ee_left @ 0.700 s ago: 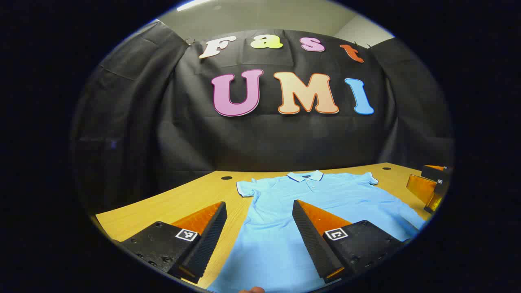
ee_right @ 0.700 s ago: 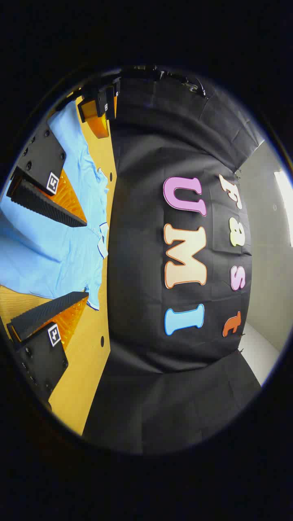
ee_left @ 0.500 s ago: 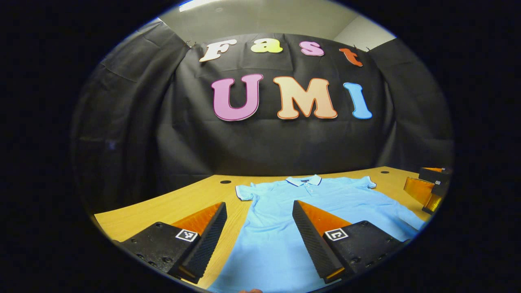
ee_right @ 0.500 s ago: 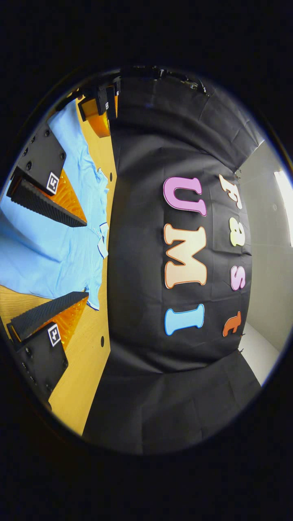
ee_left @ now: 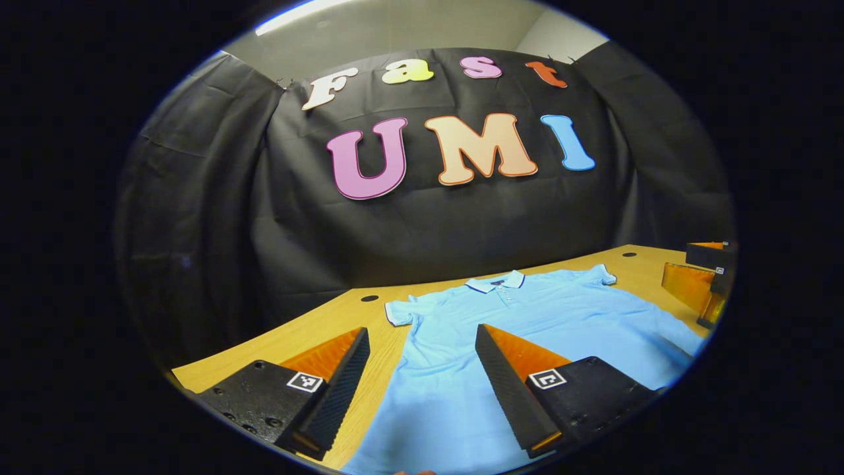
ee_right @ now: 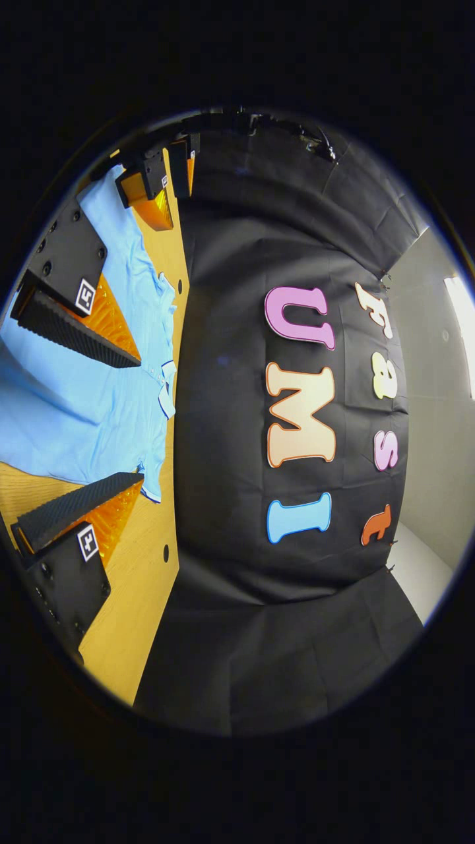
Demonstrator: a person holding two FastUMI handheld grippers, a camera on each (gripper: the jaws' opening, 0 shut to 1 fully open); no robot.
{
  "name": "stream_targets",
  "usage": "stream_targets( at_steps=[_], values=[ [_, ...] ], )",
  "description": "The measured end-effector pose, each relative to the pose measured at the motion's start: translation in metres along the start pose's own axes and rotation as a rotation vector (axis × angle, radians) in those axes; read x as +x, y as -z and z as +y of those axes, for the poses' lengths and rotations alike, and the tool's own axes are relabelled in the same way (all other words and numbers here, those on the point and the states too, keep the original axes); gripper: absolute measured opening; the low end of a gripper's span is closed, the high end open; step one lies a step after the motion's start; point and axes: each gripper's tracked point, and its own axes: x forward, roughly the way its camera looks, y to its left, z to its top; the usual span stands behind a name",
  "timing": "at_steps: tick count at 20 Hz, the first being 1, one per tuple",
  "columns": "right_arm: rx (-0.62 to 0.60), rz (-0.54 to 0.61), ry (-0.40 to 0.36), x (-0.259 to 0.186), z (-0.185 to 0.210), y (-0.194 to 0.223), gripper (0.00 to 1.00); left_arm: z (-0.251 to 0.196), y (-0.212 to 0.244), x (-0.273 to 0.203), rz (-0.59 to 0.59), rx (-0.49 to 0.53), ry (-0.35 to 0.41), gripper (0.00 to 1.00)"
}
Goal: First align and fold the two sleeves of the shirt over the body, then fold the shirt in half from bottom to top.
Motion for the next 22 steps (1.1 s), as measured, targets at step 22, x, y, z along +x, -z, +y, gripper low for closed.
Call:
stream_targets(
  at_steps=[22],
  values=[
    [0.006,0.186,-0.151,0.068,-0.002,-0.043,0.99,0.01,-0.001,-0.001,-0.025,-0.115,-0.002,0.96]
  ],
)
